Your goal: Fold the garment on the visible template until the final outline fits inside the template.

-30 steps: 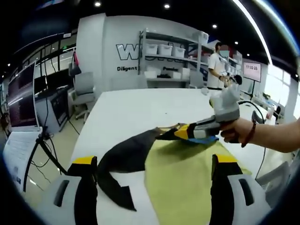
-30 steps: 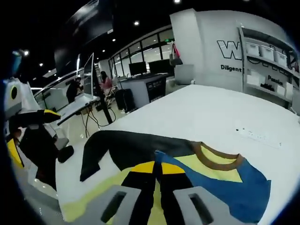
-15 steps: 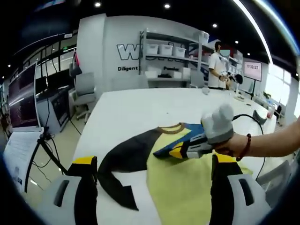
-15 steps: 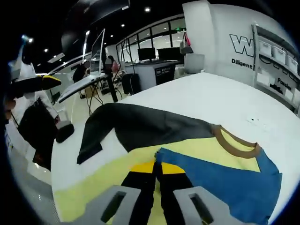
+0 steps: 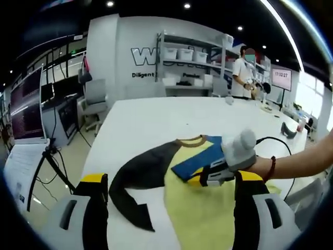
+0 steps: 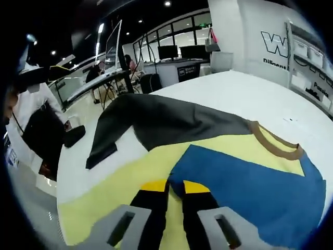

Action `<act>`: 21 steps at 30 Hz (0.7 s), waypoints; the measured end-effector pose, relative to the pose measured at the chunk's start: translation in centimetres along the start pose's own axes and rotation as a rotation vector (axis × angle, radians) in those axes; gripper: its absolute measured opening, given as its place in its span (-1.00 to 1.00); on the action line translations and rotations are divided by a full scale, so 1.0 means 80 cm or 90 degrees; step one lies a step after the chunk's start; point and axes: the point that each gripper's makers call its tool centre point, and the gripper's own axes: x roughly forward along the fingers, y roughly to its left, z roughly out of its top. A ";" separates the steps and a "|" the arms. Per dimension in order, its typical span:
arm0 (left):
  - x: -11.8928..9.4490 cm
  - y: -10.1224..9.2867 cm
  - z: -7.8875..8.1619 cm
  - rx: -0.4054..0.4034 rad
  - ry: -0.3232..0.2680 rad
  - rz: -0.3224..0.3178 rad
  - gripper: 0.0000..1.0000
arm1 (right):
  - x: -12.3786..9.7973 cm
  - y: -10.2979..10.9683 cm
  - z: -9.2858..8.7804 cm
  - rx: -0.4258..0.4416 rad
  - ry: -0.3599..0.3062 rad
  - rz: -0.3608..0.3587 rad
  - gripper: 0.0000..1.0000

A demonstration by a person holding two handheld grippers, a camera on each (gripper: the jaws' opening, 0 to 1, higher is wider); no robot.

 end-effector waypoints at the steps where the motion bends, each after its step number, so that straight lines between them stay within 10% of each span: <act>1: 0.000 0.000 0.000 0.000 0.001 -0.001 0.98 | -0.001 0.000 0.002 0.003 -0.008 -0.002 -0.72; 10: -0.001 -0.004 0.008 0.003 -0.010 -0.004 0.98 | -0.051 -0.030 0.042 -0.009 -0.109 -0.033 -0.31; 21: 0.000 -0.009 0.002 -0.003 -0.002 0.000 0.98 | -0.118 -0.114 0.024 0.001 -0.118 -0.120 -0.25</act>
